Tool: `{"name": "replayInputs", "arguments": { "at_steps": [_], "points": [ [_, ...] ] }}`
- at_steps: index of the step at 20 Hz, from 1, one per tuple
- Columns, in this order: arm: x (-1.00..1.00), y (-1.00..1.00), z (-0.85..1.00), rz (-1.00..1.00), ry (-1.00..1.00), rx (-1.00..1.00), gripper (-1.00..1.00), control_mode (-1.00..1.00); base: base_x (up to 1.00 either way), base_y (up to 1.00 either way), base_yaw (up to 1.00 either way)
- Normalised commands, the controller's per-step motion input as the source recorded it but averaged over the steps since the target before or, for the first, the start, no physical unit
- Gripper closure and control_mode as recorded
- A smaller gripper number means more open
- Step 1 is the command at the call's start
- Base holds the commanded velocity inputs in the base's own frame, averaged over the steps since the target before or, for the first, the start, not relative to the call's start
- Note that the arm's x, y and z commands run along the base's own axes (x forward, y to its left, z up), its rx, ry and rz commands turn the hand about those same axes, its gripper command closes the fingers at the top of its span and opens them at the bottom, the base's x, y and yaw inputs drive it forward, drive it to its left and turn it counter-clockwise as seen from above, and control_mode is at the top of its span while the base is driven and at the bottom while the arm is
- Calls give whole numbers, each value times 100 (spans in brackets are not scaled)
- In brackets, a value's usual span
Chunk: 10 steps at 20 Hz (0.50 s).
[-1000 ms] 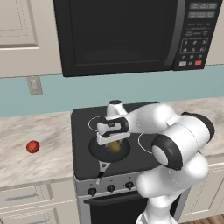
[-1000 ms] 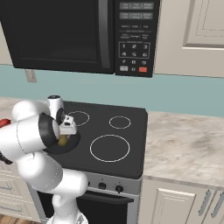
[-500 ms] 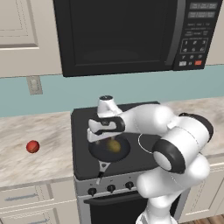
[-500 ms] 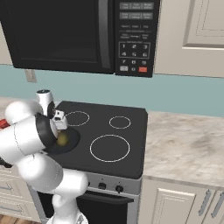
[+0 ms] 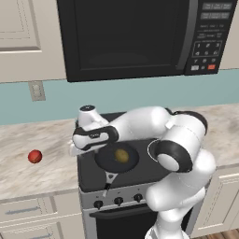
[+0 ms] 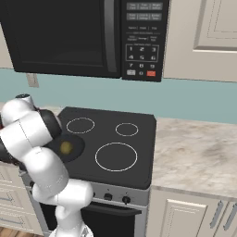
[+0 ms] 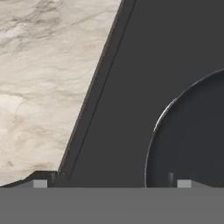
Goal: Put the potato and onion in the pan. Then turn on the front left burner and set the heat to medium.
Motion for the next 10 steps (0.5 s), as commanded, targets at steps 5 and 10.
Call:
{"name": "replayInputs", "arguments": {
  "at_steps": [5,10],
  "points": [
    [1,99,2,9,0,2,-100,-100,0,0,0],
    [2,91,0,7,0,4,-100,-100,0,0,0]
  ]
}}
